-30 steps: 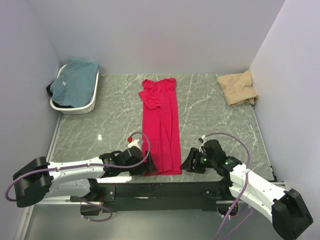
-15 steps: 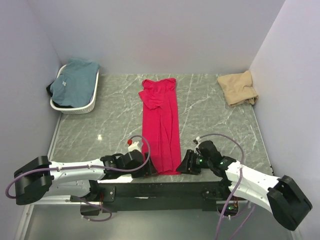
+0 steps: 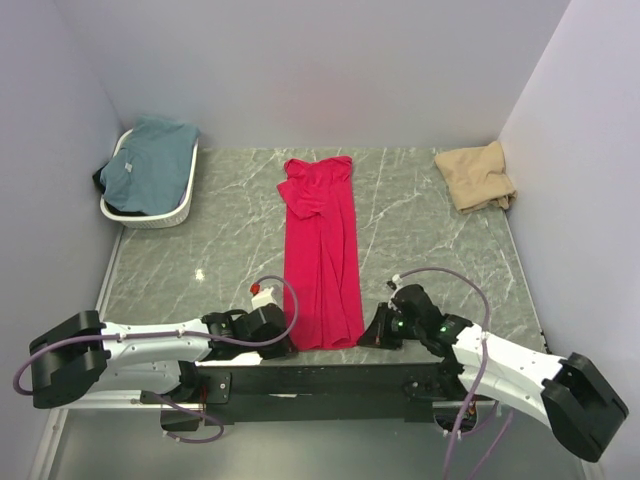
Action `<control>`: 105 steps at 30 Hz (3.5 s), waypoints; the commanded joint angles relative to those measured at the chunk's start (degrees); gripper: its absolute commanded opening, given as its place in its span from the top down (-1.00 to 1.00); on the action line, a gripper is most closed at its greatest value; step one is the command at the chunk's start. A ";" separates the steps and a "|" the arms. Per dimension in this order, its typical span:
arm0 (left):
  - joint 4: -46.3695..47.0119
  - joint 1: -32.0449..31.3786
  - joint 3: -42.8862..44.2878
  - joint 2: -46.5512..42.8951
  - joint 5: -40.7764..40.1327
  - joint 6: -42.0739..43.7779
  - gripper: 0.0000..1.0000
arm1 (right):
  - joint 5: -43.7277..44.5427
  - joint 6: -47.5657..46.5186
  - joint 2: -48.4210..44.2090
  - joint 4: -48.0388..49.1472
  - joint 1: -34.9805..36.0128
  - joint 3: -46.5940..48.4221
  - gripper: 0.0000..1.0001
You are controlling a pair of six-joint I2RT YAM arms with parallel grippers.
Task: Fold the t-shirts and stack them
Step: Fold the tshirt
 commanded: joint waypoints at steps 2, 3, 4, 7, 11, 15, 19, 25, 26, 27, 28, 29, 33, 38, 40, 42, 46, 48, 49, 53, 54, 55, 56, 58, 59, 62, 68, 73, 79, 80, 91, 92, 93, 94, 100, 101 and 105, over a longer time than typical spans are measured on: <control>-5.89 -0.43 0.05 0.52 -2.68 0.28 0.97 | 4.12 -1.33 -4.83 -5.15 0.31 1.81 0.94; -5.80 -0.43 -0.03 0.26 -2.51 0.28 0.97 | 4.12 -1.42 -5.01 -5.15 0.31 1.90 0.95; -5.63 -0.43 -0.12 0.17 -2.51 0.19 0.96 | 3.68 -1.86 -4.66 -4.80 0.31 1.90 0.93; -5.36 -0.43 0.14 0.08 -2.42 0.28 0.71 | 2.89 -2.38 -2.91 -4.53 0.31 2.25 0.23; -5.89 -0.43 0.23 -0.18 -2.86 0.37 -0.18 | 2.71 -3.09 -1.15 -4.10 0.49 2.78 -0.15; -6.41 -0.43 0.58 -0.53 -3.65 0.46 -0.41 | 2.80 -3.09 -0.01 -2.78 0.49 2.78 -0.21; -5.98 -0.43 0.67 0.69 -4.18 0.37 -0.44 | 2.97 -3.00 3.06 -0.67 0.40 2.43 -0.20; -2.73 -0.43 1.02 5.61 -4.70 0.55 -0.36 | 1.83 -2.83 7.29 3.20 0.49 1.82 0.14; -2.55 -0.43 1.11 6.66 -4.79 0.72 -0.30 | 1.74 -2.83 7.47 3.46 0.40 1.73 0.24; -2.46 -0.43 1.20 7.20 -4.62 0.72 -0.25 | 1.66 -2.91 7.55 3.46 0.40 1.64 0.43; -2.55 -0.43 1.28 7.64 -4.79 0.72 -0.12 | 1.65 -3.00 7.29 3.29 0.49 1.64 0.49; -2.63 -0.43 1.28 7.90 -4.62 0.72 -0.01 | 1.83 -3.09 6.94 2.94 0.40 1.55 0.55; -4.91 -0.43 1.02 7.29 -4.18 0.46 0.46 | 3.15 -3.62 4.31 -0.48 0.40 2.34 0.81; -10.54 -0.43 1.28 2.82 -5.05 0.54 0.00 | 4.82 -4.58 -0.52 -5.75 0.40 4.27 0.76; -13.09 -0.43 1.63 1.41 -5.32 0.63 -0.14 | 5.70 -4.58 -1.49 -6.73 0.40 4.54 0.76; -14.67 -0.43 1.72 -0.18 -6.02 0.37 -0.37 | 5.87 -4.59 -1.50 -6.73 0.40 4.37 0.76; -16.26 -0.43 1.81 -1.06 -6.46 0.72 -0.26 | 5.00 -4.23 -0.01 -4.98 0.40 3.66 0.87; -15.91 -0.43 1.64 -0.45 -6.38 0.89 -0.21 | 4.82 -4.41 0.26 -4.71 0.40 3.66 0.88; -15.04 -0.43 1.55 -0.18 -6.37 1.07 -0.20 | 4.82 -4.41 0.17 -4.88 0.40 3.66 0.88; -11.71 -0.43 1.55 3.41 -6.20 0.72 -0.21 | 4.73 -4.58 -0.70 -5.49 0.40 3.84 0.88; -10.99 -0.43 1.37 4.12 -6.46 0.55 -0.21 | 4.82 -4.76 -1.14 -5.76 0.40 3.84 0.86; -10.03 -0.43 1.20 5.00 -6.55 0.28 -0.19 | 5.08 -4.85 -1.32 -6.11 0.40 3.92 0.85; -8.19 -0.43 1.02 6.22 -6.64 0.19 -0.14 | 5.08 -4.85 -1.50 -6.12 0.40 3.84 0.85; -5.81 -0.43 0.41 7.28 -6.81 0.19 0.22 | 4.82 -5.02 -1.15 -5.94 0.40 3.93 0.85; -4.93 -0.43 0.41 8.33 -6.90 0.28 0.32 | 4.73 -5.11 -0.97 -5.77 0.40 4.01 0.84; -4.30 -0.43 1.89 10.97 -6.82 0.72 0.62 | 4.47 -5.20 -0.09 -5.76 0.40 4.28 0.84; -9.04 -0.43 1.90 9.32 -5.41 1.16 0.66 | 6.66 -6.25 -2.46 -10.24 0.40 6.20 0.87; -16.67 -0.43 2.07 0.72 -4.62 1.77 0.21 | 8.77 -6.43 -4.31 -14.89 0.40 7.61 0.89; -20.57 -0.43 1.73 -7.02 -4.00 1.95 0.56 | 9.30 -6.69 -5.98 -17.19 0.31 8.41 0.90; -20.13 -0.43 1.12 -7.30 -3.65 2.04 0.66 | 9.21 -6.78 -5.89 -17.10 0.40 8.41 0.90; -14.25 -0.43 0.41 -6.51 -5.24 1.25 -0.51 | 7.98 -7.05 -4.22 -15.26 0.40 8.14 0.86; -13.28 -0.52 0.06 -6.42 -4.97 1.25 -0.50 | 7.98 -7.05 -4.05 -15.17 0.49 8.14 0.86; -11.62 -0.43 -0.21 -5.81 -4.53 1.16 -0.50 | 7.90 -7.05 -4.05 -14.99 0.40 8.14 0.85; -10.64 -0.52 -0.82 -5.20 -4.27 0.99 -0.49 | 7.90 -7.05 -3.96 -14.73 0.49 7.97 0.86; -2.39 -0.52 -2.32 1.13 -2.95 0.19 -0.43 | 7.37 -7.13 -3.17 -14.11 0.40 7.71 0.85; -1.68 -0.43 -2.23 1.92 -2.69 0.19 -0.38 | 7.37 -7.13 -3.25 -14.03 0.49 7.62 0.85; -1.23 -0.52 -1.44 5.52 -2.42 0.37 -0.05 | 7.63 -7.13 -3.43 -14.29 0.40 7.71 0.85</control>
